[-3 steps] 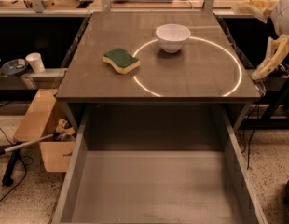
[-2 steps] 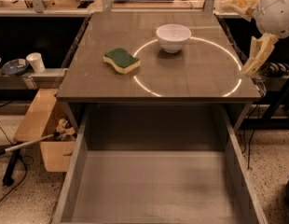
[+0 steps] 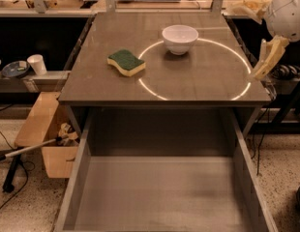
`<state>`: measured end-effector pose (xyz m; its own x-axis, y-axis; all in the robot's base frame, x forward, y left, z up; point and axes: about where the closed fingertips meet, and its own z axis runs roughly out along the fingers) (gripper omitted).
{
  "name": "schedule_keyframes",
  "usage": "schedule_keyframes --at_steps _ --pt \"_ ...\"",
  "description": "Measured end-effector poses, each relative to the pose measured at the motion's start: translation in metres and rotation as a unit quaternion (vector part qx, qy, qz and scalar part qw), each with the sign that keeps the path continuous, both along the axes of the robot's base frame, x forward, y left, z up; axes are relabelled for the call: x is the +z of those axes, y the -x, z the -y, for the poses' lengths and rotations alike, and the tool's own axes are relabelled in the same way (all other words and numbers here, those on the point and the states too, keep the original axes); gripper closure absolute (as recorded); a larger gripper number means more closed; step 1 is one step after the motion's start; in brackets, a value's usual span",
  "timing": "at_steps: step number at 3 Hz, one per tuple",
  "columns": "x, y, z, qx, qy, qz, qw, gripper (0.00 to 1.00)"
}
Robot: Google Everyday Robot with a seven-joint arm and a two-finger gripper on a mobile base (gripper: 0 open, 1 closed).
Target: Place sponge into top drawer
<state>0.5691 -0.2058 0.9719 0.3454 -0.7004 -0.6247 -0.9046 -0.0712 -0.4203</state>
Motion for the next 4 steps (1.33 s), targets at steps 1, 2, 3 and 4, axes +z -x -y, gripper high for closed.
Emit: schedule_keyframes --at_steps 1,2,3,4 --pt "-0.002 -0.011 -0.015 0.006 -0.015 0.002 0.9999 0.0" --pt "0.0 -0.019 -0.031 0.017 -0.03 0.006 0.9994 0.0" --pt "0.005 -0.029 -0.062 0.04 -0.047 0.013 0.998 0.0" --pt "0.008 -0.034 -0.09 0.063 -0.058 0.017 0.9962 0.0"
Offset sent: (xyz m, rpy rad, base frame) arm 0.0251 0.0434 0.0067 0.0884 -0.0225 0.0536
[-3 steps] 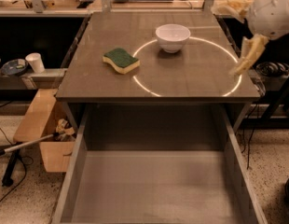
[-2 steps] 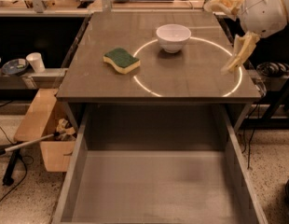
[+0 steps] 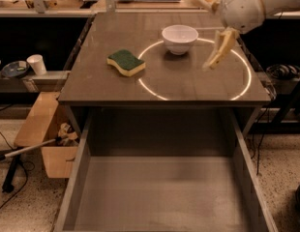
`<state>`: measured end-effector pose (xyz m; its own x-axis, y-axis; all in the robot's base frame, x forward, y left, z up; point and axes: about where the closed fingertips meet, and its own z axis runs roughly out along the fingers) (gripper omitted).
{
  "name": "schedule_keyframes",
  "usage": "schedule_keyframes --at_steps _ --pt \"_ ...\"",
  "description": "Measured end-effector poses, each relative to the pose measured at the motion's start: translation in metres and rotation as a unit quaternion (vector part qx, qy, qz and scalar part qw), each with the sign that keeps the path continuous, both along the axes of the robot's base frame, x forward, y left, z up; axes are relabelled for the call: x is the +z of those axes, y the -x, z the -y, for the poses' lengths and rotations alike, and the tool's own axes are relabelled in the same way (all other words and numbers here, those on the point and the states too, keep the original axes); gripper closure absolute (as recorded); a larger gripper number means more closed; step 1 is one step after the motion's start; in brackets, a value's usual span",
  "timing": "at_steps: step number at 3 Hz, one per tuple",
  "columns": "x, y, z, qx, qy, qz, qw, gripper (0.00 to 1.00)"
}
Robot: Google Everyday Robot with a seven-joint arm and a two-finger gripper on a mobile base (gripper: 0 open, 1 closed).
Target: Place sponge into top drawer
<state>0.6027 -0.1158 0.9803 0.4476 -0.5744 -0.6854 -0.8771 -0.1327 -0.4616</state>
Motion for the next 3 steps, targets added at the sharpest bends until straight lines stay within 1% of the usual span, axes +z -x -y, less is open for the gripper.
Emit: schedule_keyframes --at_steps 1,2,3 --pt "0.001 0.0 -0.03 0.025 0.002 0.003 0.9997 0.0" --pt "0.001 0.0 -0.03 0.026 0.0 0.005 0.9997 0.0" --pt "0.002 -0.001 -0.045 0.048 -0.009 0.01 0.9988 0.0"
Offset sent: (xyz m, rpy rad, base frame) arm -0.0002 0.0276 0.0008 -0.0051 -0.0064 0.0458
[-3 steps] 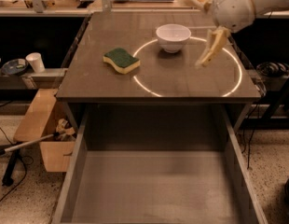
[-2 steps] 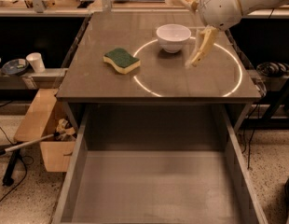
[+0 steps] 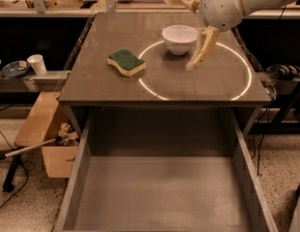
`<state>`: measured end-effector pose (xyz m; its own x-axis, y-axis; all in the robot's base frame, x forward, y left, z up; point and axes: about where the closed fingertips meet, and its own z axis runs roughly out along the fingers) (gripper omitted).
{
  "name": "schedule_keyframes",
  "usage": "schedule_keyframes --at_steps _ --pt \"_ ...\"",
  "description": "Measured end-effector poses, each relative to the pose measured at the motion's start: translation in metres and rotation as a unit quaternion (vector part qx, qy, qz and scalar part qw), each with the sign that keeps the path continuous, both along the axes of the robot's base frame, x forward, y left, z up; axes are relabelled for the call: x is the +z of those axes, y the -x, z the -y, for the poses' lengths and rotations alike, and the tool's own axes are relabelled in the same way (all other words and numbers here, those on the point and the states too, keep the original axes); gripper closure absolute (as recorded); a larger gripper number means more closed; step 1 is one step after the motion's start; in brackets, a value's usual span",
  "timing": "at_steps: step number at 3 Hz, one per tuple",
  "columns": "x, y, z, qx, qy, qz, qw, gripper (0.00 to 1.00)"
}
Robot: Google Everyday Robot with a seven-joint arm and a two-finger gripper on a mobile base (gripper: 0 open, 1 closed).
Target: Place sponge into top drawer
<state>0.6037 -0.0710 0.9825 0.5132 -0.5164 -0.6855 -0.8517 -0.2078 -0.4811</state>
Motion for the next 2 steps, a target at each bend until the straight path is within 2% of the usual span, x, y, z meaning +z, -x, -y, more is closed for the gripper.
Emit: schedule_keyframes --at_steps 2 --pt "0.001 0.005 -0.055 0.062 -0.012 0.001 0.998 0.0"
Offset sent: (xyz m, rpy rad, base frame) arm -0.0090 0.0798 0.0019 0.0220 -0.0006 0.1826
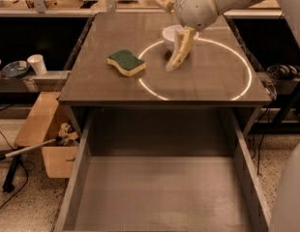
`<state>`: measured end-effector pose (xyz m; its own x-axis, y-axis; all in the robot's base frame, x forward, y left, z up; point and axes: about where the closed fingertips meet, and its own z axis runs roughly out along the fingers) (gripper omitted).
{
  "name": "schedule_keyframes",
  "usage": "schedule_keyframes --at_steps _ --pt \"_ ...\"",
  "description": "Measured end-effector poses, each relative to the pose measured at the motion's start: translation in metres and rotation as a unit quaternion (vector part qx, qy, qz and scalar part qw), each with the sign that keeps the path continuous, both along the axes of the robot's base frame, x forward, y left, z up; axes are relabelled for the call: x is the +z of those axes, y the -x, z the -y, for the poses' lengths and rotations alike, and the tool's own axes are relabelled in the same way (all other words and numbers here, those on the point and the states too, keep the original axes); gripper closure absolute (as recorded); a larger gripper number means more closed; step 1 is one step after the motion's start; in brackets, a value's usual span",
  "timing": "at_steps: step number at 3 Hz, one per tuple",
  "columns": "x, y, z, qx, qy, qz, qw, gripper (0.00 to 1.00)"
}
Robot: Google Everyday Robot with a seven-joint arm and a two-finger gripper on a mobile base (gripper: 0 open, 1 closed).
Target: Place sponge into top drawer
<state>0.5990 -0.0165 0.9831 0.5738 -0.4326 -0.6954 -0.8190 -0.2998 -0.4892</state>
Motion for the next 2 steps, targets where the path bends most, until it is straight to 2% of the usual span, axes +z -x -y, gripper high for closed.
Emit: schedule_keyframes --at_steps 1,2 --pt "-0.0001 -0.0001 -0.0016 0.001 0.0 0.0 1.0 0.0" --pt "-0.0026 -0.0016 -0.0053 -0.006 0.034 0.008 0.9994 0.0"
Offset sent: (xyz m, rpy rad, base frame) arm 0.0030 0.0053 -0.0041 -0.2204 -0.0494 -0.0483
